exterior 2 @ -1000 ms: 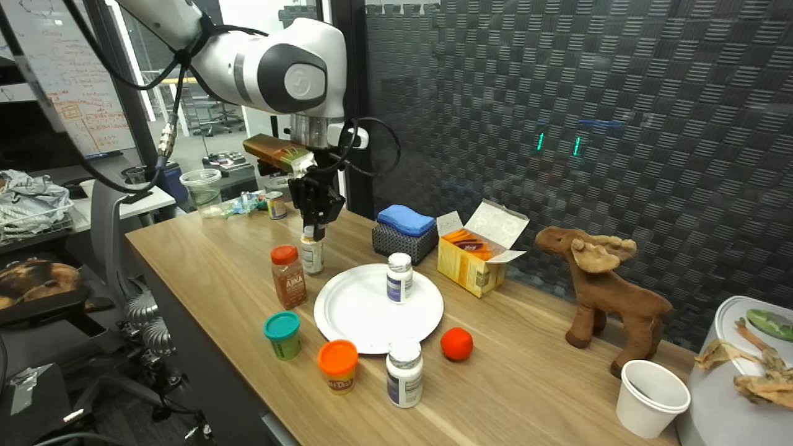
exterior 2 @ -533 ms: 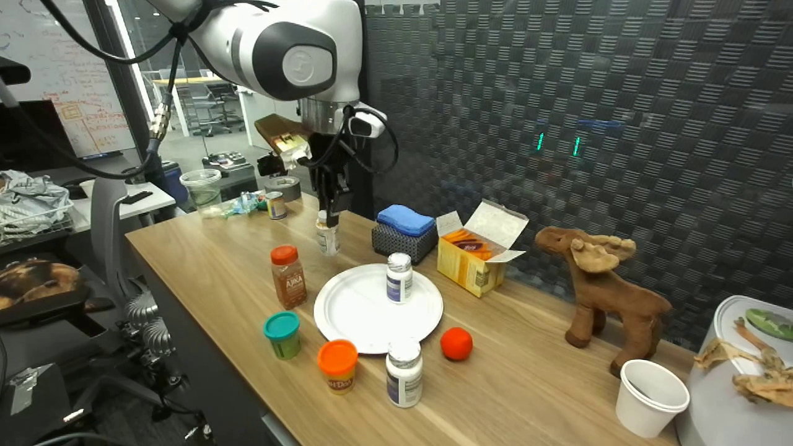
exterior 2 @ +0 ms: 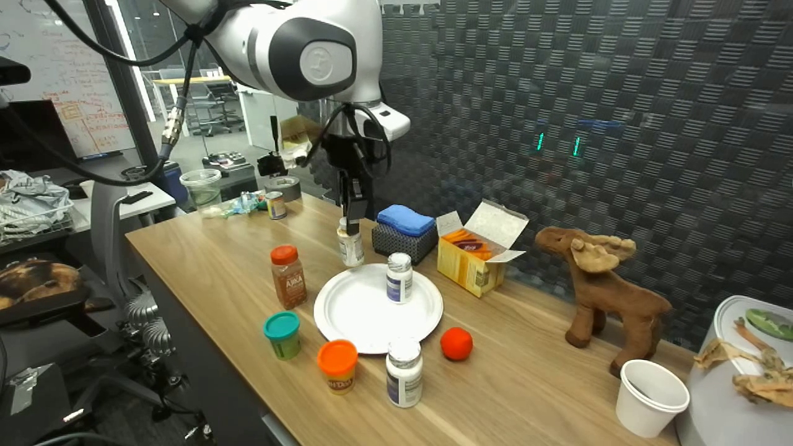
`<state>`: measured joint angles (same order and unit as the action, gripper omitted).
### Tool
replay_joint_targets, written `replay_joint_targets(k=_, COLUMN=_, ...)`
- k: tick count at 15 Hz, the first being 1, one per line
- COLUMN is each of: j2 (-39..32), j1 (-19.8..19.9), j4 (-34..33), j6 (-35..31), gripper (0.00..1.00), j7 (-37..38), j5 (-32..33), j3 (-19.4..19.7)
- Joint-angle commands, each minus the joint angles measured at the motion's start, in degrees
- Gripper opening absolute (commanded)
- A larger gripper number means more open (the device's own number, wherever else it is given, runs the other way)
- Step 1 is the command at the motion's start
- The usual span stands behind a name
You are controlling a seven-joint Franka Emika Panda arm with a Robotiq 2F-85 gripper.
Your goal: Put the objects surrounding the plate on to the plate.
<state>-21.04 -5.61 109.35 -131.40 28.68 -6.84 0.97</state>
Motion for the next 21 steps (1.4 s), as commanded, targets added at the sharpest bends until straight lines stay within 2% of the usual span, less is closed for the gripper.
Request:
replay_joint_targets(k=1, j2=-2.9, j1=-1.2, j4=-4.5, j6=3.5, gripper=0.19, j7=6.5, j5=2.2, j3=1.9)
replay_joint_targets(k=11, j2=-13.8, j1=-0.8, j4=-20.2, j6=16.1, gripper=0.19, j7=13.9, j5=4.8, j3=4.0)
replay_joint_targets(k=21, j2=-18.3, j1=-1.1, j4=-25.1, j6=16.2, gripper=0.2, j7=13.4, j5=5.5, j3=4.3)
